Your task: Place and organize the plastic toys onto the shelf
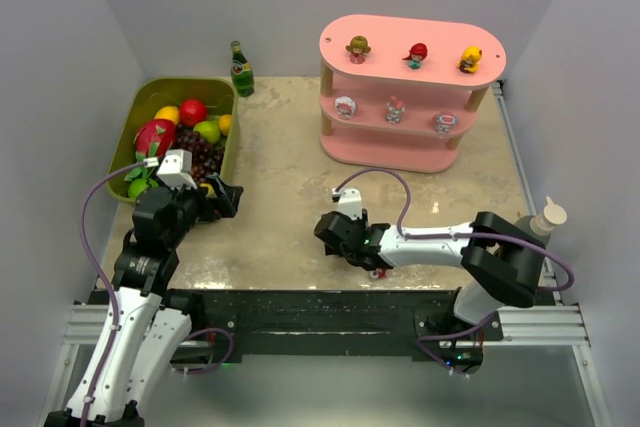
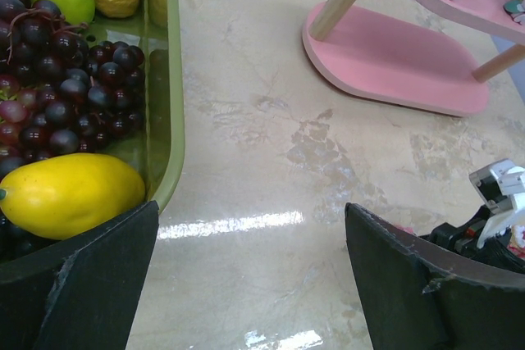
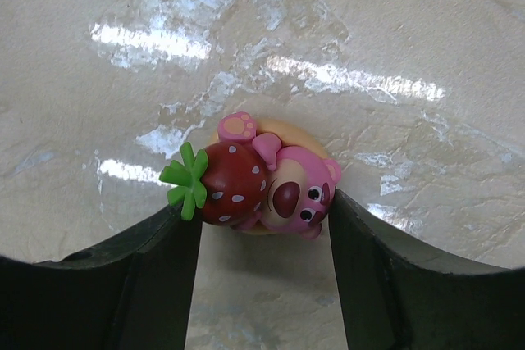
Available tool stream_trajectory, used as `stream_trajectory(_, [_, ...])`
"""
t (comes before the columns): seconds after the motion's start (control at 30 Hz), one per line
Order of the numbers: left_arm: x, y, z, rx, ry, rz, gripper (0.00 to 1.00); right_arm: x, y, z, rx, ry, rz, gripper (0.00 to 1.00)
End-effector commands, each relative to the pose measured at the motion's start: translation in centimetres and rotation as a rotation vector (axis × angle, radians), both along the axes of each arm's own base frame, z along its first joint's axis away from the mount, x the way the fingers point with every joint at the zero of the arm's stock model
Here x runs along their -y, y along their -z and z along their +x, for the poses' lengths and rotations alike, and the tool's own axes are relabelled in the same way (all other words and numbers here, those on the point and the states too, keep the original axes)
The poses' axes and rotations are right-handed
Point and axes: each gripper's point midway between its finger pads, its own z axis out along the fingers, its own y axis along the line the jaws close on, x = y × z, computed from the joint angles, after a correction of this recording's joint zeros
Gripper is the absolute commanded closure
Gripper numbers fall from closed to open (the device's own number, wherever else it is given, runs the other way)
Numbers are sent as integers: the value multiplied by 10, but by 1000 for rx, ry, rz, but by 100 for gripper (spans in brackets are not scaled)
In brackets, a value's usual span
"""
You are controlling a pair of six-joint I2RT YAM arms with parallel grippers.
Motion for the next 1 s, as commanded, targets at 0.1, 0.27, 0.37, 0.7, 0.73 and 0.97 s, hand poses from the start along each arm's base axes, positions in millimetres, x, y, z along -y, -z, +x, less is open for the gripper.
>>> stream_trajectory(0.1, [3, 2, 0, -4, 15, -10, 0, -1, -37, 65, 143, 108, 20, 67])
stream_trajectory(0.27, [3, 2, 0, -6, 19, -9, 0, 6, -56, 112, 213, 149, 26, 67])
stream_trajectory(0.37, [3, 4, 1, -10, 19, -8, 0, 4, -68, 134, 262, 169, 15, 67])
stream_trajectory(0.7, [4, 6, 2, -24, 20, -7, 0, -1, -81, 198, 376, 250, 31, 66])
stream_trajectory(0.73, [4, 6, 2, -24, 20, -7, 0, 0, -79, 201, 378, 254, 26, 66])
stream_trajectory(0.97, [3, 8, 3, -32, 17, -6, 0, 2, -83, 217, 419, 297, 0, 65])
